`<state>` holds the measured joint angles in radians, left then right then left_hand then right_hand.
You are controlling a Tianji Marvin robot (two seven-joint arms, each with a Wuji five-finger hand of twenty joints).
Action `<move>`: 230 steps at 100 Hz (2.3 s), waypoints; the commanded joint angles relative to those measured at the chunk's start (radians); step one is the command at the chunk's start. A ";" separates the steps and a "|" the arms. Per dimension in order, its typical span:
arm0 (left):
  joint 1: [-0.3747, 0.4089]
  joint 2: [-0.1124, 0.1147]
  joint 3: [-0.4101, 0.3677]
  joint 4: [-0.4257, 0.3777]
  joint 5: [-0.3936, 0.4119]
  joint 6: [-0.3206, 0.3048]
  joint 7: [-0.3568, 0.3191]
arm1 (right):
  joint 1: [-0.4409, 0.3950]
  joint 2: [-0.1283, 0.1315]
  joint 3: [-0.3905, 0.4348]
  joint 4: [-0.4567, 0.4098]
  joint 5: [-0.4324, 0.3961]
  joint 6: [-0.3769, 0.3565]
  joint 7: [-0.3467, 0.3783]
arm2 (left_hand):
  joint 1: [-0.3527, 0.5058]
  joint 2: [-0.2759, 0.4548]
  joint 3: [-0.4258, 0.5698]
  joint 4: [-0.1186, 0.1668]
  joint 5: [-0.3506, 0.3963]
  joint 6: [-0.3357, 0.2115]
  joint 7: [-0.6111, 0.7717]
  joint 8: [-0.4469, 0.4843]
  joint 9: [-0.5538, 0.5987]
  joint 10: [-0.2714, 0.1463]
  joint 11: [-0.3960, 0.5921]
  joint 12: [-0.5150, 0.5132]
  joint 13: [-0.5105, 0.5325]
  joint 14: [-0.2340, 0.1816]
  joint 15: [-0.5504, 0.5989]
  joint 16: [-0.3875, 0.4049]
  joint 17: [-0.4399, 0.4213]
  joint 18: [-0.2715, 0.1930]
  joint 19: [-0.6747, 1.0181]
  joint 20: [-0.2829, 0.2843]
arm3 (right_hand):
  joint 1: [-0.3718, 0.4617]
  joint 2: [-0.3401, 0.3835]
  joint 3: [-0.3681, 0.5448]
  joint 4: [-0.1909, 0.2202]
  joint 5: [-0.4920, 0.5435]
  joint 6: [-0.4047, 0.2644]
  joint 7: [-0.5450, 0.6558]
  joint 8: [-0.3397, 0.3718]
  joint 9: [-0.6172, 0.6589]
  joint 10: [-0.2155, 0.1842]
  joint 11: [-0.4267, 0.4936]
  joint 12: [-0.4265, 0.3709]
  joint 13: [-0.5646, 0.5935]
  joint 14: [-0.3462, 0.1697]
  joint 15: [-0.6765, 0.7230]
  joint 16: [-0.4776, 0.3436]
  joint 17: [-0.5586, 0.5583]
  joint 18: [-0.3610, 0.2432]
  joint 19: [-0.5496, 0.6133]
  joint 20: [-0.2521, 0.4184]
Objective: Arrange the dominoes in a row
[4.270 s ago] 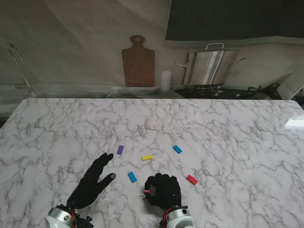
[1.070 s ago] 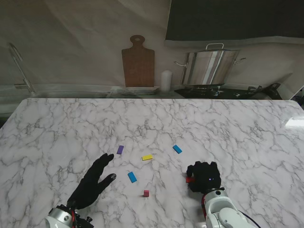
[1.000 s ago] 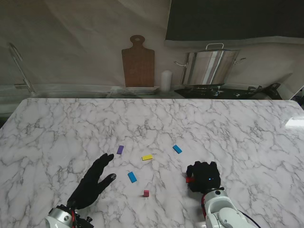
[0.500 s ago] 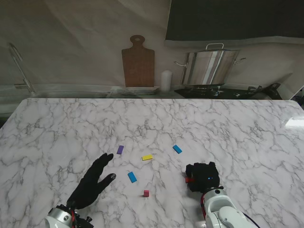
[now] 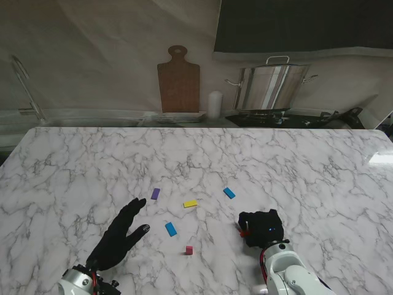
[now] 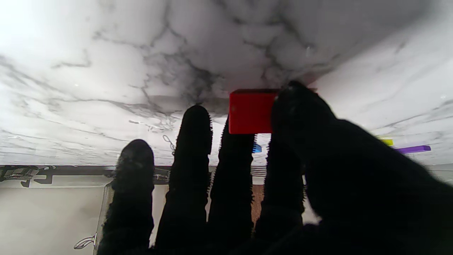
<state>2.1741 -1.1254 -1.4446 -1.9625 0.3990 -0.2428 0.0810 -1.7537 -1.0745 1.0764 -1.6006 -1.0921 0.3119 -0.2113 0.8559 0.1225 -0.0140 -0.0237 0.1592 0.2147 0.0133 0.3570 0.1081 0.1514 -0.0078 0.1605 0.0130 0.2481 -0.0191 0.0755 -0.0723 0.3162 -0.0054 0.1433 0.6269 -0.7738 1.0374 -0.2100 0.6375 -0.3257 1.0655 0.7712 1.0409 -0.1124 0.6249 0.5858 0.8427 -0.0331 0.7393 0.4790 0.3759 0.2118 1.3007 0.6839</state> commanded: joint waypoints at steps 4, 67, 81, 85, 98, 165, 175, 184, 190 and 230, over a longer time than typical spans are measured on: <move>0.005 -0.001 0.002 -0.002 -0.001 0.000 -0.014 | -0.012 0.001 -0.001 0.017 -0.002 -0.007 0.010 | 0.029 0.008 -0.006 0.027 -0.027 0.000 -0.021 -0.020 -0.014 -0.008 -0.006 -0.008 -0.013 -0.022 -0.003 0.002 0.001 -0.029 -0.001 0.013 | 0.028 -0.035 0.046 -0.009 -0.046 -0.031 -0.044 -0.043 0.002 -0.012 0.038 0.014 0.025 -0.009 -0.001 0.002 -0.015 0.025 0.006 -0.011; 0.003 0.000 0.004 0.000 0.001 0.000 -0.016 | -0.014 -0.002 0.006 0.020 0.002 -0.017 -0.014 | 0.030 0.007 -0.006 0.027 -0.027 0.000 -0.017 -0.025 -0.014 -0.009 -0.006 -0.008 -0.012 -0.021 -0.003 0.002 0.000 -0.029 -0.001 0.014 | -0.038 0.058 -0.033 -0.009 0.101 -0.047 -0.084 -0.286 -0.074 0.023 0.064 0.060 -0.040 0.025 0.020 0.014 -0.061 0.037 0.002 0.007; 0.003 0.000 0.004 0.000 0.002 0.000 -0.016 | -0.015 0.000 0.006 0.016 -0.004 -0.017 -0.004 | 0.029 0.007 -0.006 0.027 -0.027 0.000 -0.017 -0.024 -0.014 -0.008 -0.006 -0.009 -0.012 -0.022 -0.003 0.002 0.000 -0.029 -0.001 0.015 | -0.052 0.056 -0.047 -0.008 0.099 -0.038 -0.088 -0.299 -0.091 0.022 0.067 0.060 -0.049 0.024 0.021 0.015 -0.068 0.034 0.000 0.008; 0.003 0.000 0.004 0.000 0.002 0.000 -0.016 | -0.015 0.001 0.005 0.015 -0.005 -0.018 -0.003 | 0.029 0.007 -0.006 0.027 -0.027 0.000 -0.017 -0.024 -0.014 -0.008 -0.006 -0.009 -0.013 -0.021 -0.003 0.002 0.000 -0.029 -0.001 0.015 | -0.058 0.055 -0.052 -0.009 0.099 -0.036 -0.088 -0.301 -0.095 0.023 0.067 0.059 -0.052 0.025 0.021 0.015 -0.068 0.034 0.000 0.009; 0.003 0.000 0.005 0.000 0.002 0.000 -0.016 | -0.013 0.002 0.004 0.014 -0.009 -0.019 0.000 | 0.029 0.007 -0.006 0.027 -0.027 0.001 -0.016 -0.023 -0.014 -0.008 -0.006 -0.009 -0.012 -0.022 -0.003 0.002 0.000 -0.029 -0.001 0.015 | -0.052 0.056 -0.054 -0.007 0.111 -0.040 -0.083 -0.303 -0.098 0.021 0.076 0.060 -0.054 0.023 0.025 0.017 -0.072 0.034 0.000 0.010; 0.004 0.001 0.005 0.000 0.002 0.001 -0.020 | -0.044 -0.012 0.031 -0.064 0.003 -0.012 -0.045 | 0.030 0.008 -0.005 0.027 -0.027 0.005 -0.015 -0.017 -0.014 -0.009 -0.006 -0.009 -0.013 -0.021 -0.004 0.001 0.000 -0.029 -0.001 0.015 | -0.043 0.072 -0.084 0.003 0.225 -0.153 -0.056 -0.327 -0.328 0.007 0.330 0.247 -0.315 0.006 0.222 0.125 -0.175 -0.055 0.037 0.070; 0.003 0.000 0.006 0.000 0.003 0.001 -0.019 | -0.042 -0.013 0.032 -0.066 0.001 -0.013 -0.055 | 0.030 0.007 -0.006 0.027 -0.027 0.006 -0.015 -0.016 -0.014 -0.009 -0.006 -0.009 -0.013 -0.021 -0.004 0.001 0.000 -0.029 -0.001 0.015 | -0.037 0.083 -0.079 0.005 0.215 -0.147 -0.049 -0.319 -0.269 -0.029 0.427 0.347 -0.270 0.002 0.331 0.174 -0.154 -0.051 0.060 0.083; 0.004 0.001 0.005 -0.001 0.002 0.002 -0.020 | -0.041 -0.019 0.032 -0.065 0.018 -0.011 -0.072 | 0.030 0.007 -0.006 0.027 -0.026 0.011 -0.014 -0.014 -0.014 -0.009 -0.006 -0.009 -0.013 -0.021 -0.004 0.001 0.000 -0.029 -0.001 0.015 | -0.031 0.107 -0.074 0.008 0.189 -0.132 -0.035 -0.292 -0.165 -0.045 0.455 0.363 -0.180 0.005 0.376 0.186 -0.119 -0.024 0.070 0.083; 0.005 0.001 0.004 -0.002 0.000 0.002 -0.022 | -0.042 -0.022 0.033 -0.067 0.036 -0.010 -0.076 | 0.031 0.006 -0.005 0.027 -0.026 0.013 -0.013 -0.012 -0.014 -0.013 -0.006 -0.009 -0.012 -0.022 -0.003 0.001 0.000 -0.029 -0.001 0.015 | -0.028 0.130 -0.073 0.010 0.163 -0.130 -0.031 -0.258 -0.134 -0.049 0.408 0.336 -0.154 0.003 0.357 0.172 -0.110 -0.015 0.070 0.079; 0.005 0.001 0.003 -0.004 -0.005 0.005 -0.027 | -0.068 -0.033 0.055 -0.125 0.131 -0.029 -0.041 | 0.031 0.008 -0.005 0.027 -0.027 0.021 -0.012 -0.003 -0.015 -0.009 -0.008 -0.014 -0.013 -0.023 -0.004 -0.001 0.001 -0.031 -0.001 0.015 | -0.036 0.167 -0.008 0.037 0.100 -0.038 -0.004 -0.127 0.150 -0.021 -0.031 -0.017 0.008 -0.014 0.099 0.034 -0.043 0.014 0.038 0.035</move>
<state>2.1744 -1.1243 -1.4438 -1.9630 0.3986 -0.2412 0.0706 -1.8127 -1.1021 1.1307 -1.7093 -0.9768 0.2859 -0.2585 0.8559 0.1225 -0.0140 -0.0237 0.1592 0.2314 0.0129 0.3451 0.1081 0.1514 -0.0078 0.1591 0.0130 0.2481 -0.0191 0.0755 -0.0723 0.3162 -0.0054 0.1434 0.5953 -0.6568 0.9686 -0.2092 0.7073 -0.3591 0.9500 0.5944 1.1461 -0.1265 0.6424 0.6100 0.8130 -0.0229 0.8592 0.5302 0.3235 0.2026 1.3412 0.7331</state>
